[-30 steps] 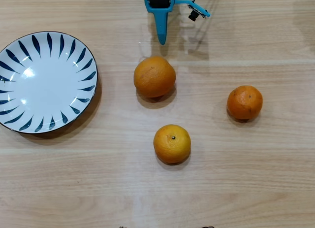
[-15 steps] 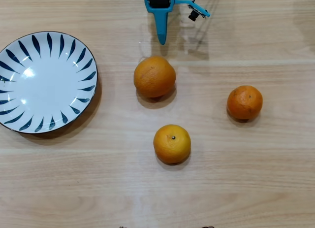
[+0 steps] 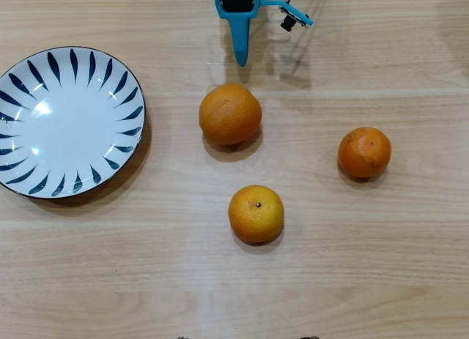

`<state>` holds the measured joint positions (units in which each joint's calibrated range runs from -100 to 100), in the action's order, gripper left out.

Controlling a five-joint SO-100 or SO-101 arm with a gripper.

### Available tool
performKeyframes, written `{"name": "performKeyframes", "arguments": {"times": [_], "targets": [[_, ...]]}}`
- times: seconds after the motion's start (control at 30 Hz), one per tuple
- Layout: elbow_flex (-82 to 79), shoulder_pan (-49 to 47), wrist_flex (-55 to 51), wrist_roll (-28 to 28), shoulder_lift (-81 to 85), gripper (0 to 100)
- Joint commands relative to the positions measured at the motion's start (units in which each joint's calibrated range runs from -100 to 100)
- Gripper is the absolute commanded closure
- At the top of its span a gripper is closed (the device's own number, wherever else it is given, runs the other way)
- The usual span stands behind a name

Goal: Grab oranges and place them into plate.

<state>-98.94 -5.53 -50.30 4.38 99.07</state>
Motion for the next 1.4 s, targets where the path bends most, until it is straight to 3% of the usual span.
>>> {"name": "performKeyframes", "arguments": {"times": [0.0,1.37], "targets": [[-0.79,0.29,-0.02,0.22,0.59,98],[-0.07,-1.49,-0.79,0.17,0.59,98]]}}
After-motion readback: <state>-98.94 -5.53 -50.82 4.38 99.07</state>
